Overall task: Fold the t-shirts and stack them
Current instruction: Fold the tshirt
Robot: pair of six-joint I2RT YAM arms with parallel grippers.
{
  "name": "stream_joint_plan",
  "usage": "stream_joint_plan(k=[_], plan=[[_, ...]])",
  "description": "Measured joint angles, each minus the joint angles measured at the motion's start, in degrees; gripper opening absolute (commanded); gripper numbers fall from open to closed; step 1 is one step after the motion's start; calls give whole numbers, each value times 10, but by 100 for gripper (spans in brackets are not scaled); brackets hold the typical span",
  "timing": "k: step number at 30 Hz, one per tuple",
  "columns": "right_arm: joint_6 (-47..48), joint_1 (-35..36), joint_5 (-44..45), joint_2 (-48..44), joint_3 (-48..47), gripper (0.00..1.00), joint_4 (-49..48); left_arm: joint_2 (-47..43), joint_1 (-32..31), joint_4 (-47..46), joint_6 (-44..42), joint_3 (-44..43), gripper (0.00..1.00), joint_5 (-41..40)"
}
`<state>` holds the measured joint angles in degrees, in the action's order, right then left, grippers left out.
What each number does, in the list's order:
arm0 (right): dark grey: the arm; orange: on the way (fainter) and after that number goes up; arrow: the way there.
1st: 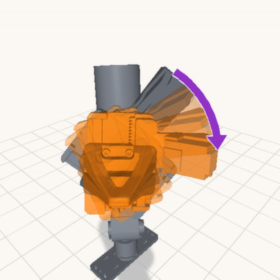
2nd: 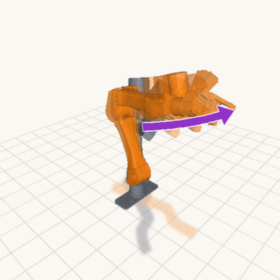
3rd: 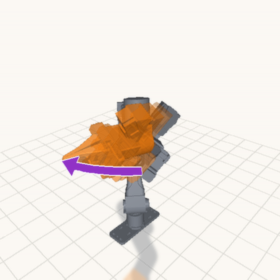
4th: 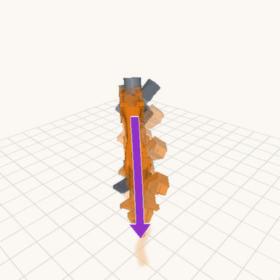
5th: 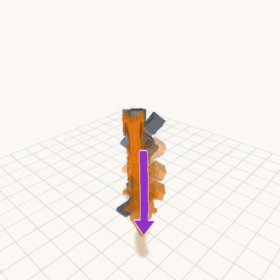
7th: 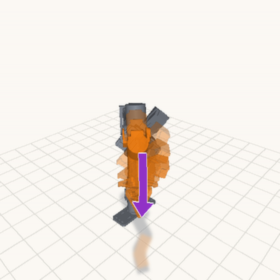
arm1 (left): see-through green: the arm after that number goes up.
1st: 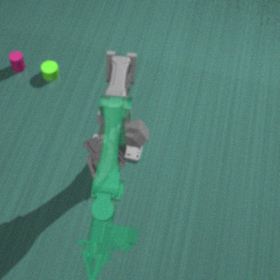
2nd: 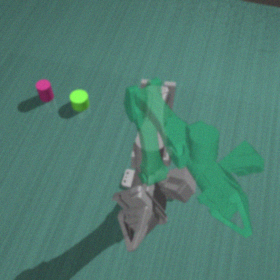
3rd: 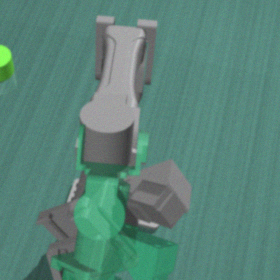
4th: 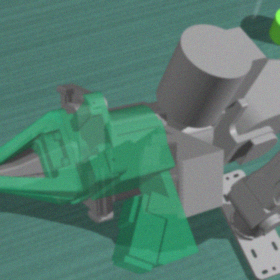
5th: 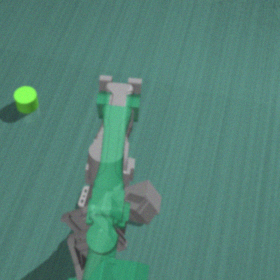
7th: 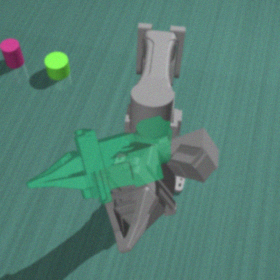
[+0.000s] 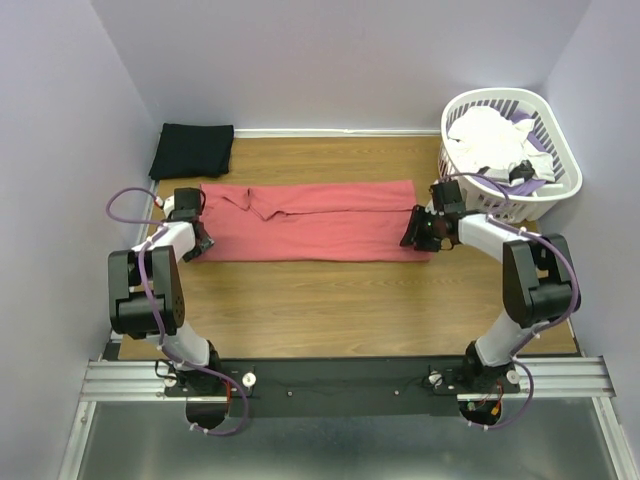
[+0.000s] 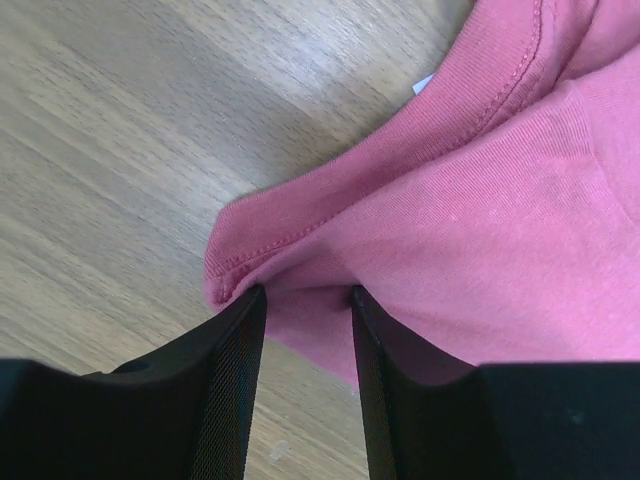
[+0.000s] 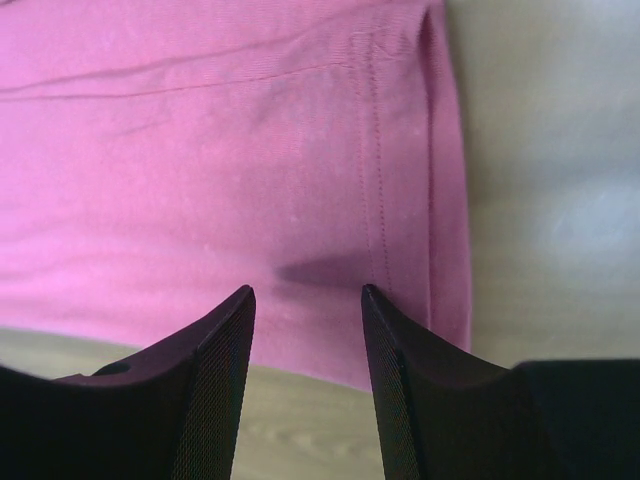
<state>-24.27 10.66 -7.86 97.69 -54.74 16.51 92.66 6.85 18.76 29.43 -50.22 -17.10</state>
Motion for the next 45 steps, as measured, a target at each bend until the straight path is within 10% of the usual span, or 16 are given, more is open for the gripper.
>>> stream_joint_plan(k=[11, 17, 29, 45], plan=[[-123, 161, -61, -179, 168, 57, 98, 97, 7, 37, -1, -124, 52, -6], [-171, 288, -70, -232, 181, 59, 190, 143, 6, 66, 0, -214, 74, -7], [22, 295, 42, -107, -82, 59, 193, -21, -105, 68, 16, -178, 73, -17], [106, 305, 17, -53, 21, 59, 158, 103, -189, 55, 49, -137, 65, 2]])
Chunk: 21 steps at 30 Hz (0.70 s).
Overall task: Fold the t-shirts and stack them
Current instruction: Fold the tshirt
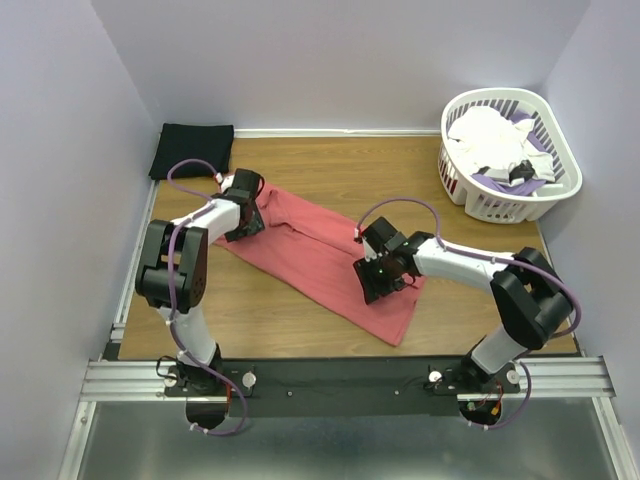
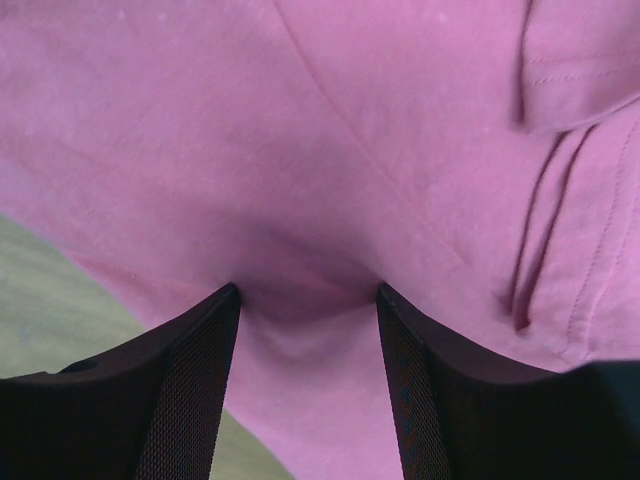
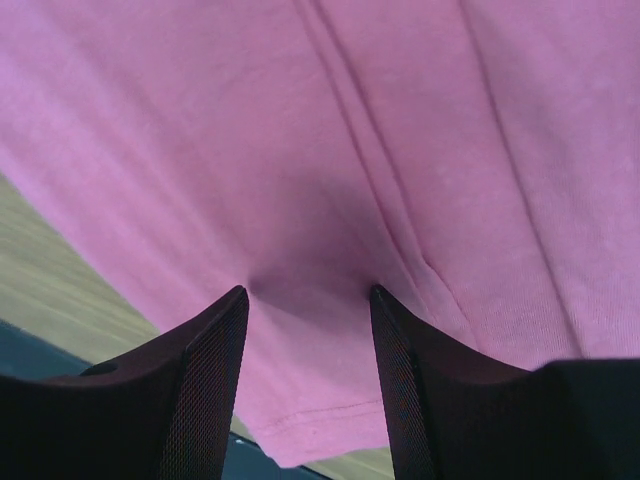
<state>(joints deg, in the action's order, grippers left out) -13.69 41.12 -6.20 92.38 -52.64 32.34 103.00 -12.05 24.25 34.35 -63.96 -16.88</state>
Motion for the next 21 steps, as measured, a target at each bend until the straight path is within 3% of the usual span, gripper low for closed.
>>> stream_joint_plan(k=[10, 17, 21], plan=[[-100, 82, -61, -62, 74, 59, -38, 133, -59, 17, -26, -183, 65, 0], [-164, 137, -98, -49, 74, 59, -66, 270, -118, 52, -76, -392, 65, -2], [-184, 149, -100, -27, 54, 60, -79, 319, -141, 59, -101, -468, 66, -2]])
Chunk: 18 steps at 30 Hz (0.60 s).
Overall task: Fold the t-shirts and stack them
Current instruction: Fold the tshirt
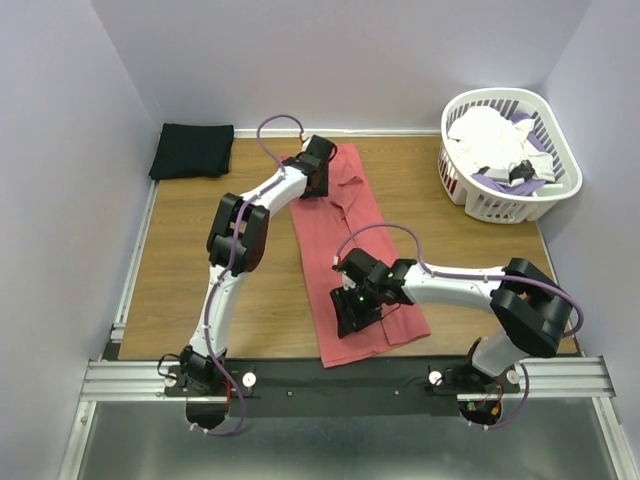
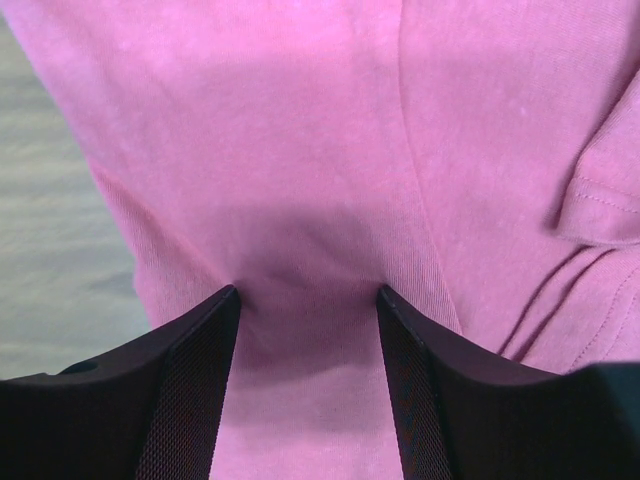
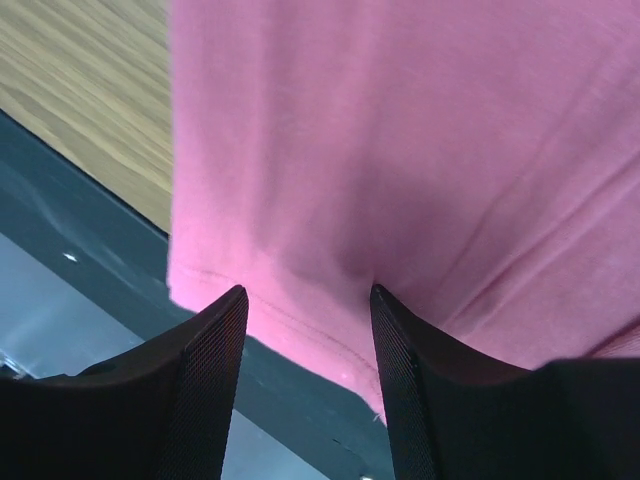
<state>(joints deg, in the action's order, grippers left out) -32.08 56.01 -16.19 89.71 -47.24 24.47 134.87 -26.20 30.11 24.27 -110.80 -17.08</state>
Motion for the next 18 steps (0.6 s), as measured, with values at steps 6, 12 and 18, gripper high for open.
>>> stream_joint_plan(k=[6, 12, 18], plan=[[-4, 0, 30, 2, -60, 60, 4, 23, -2, 8, -27, -61, 72, 0], [35, -124, 64, -10, -146, 55, 14, -93, 24, -34, -26, 13, 72, 12], [121, -268, 106, 46, -303, 47, 19, -305, 32, -108, 10, 167, 72, 50]])
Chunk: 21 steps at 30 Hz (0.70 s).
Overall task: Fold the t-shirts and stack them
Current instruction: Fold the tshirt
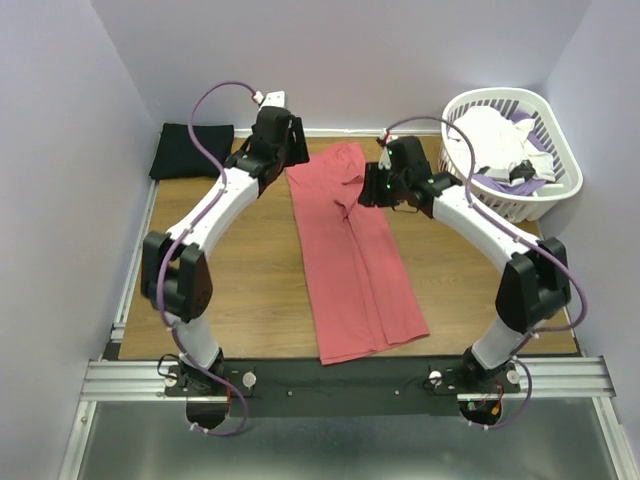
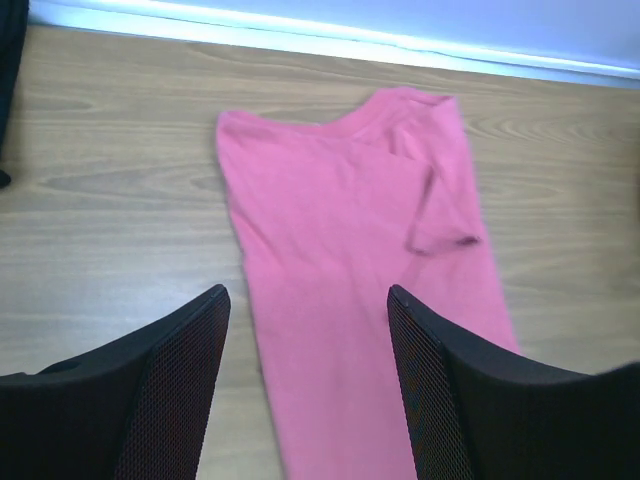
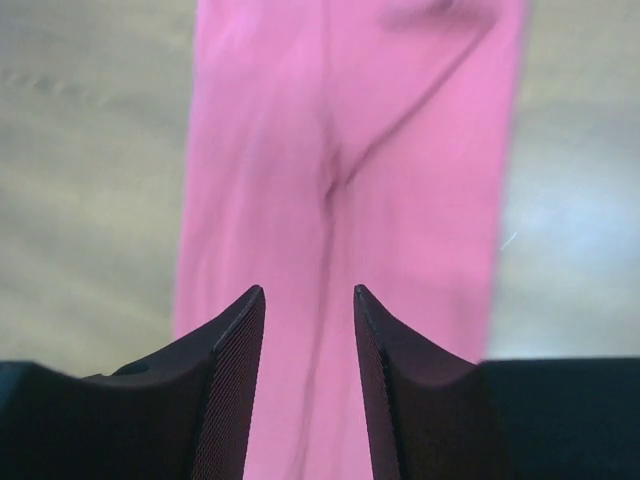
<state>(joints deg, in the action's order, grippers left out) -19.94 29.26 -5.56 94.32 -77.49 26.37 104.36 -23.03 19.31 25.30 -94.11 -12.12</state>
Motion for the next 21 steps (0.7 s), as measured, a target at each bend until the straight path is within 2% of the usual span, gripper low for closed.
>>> stream_joint_plan(k=[5, 10, 15, 21], plan=[[98, -18, 30, 122, -148, 44, -20, -107, -4, -32, 13, 142, 72, 27], [180, -18, 52, 261, -278, 43, -28, -110, -5, -41, 23, 216, 72, 60], [236, -18, 64, 381, -370, 43, -29, -82, -9, -57, 39, 226, 72, 99], [272, -18, 73, 453, -423, 43, -26, -42, -11, -75, 52, 209, 72, 127]])
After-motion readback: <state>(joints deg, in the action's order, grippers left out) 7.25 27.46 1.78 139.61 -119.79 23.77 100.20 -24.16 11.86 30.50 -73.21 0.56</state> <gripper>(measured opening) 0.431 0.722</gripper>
